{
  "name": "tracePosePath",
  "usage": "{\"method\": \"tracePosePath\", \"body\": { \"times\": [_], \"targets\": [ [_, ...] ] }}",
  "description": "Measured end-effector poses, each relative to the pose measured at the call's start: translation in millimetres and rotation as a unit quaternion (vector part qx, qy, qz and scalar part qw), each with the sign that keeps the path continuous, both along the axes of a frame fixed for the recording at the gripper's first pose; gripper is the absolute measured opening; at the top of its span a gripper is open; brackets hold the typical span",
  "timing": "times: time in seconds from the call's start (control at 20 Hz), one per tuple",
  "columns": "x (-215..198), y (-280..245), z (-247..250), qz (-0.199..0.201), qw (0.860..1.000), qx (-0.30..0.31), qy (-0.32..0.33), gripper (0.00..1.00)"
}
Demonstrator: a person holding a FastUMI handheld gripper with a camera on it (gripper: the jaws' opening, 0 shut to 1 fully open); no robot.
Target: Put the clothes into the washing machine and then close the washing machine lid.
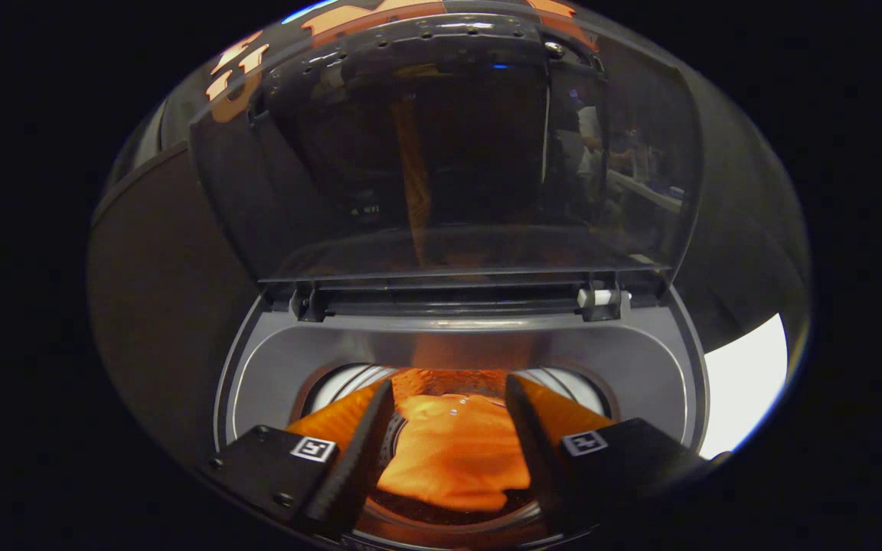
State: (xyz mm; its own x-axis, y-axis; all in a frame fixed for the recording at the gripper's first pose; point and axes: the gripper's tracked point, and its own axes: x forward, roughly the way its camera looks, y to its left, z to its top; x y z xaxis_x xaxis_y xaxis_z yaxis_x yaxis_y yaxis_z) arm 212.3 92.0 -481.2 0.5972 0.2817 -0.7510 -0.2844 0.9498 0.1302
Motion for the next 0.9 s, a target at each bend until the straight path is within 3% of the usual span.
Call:
{"method": "tracePosePath", "body": {
  "times": [0.05,0.5,0.7,0.9],
  "targets": [
    [-3.3,0.5,-0.7,-0.001,1.0,0.002,0.001,0.98],
    [-19.3,-1.8,29.5,-0.014,0.999,0.017,-0.036,0.99],
    [-30.1,0.8,82.9,-0.025,0.996,0.045,-0.077,0.99],
    [-31.5,-0.5,168.4,-0.044,0.985,0.071,-0.154,0.98]
  ]
}}
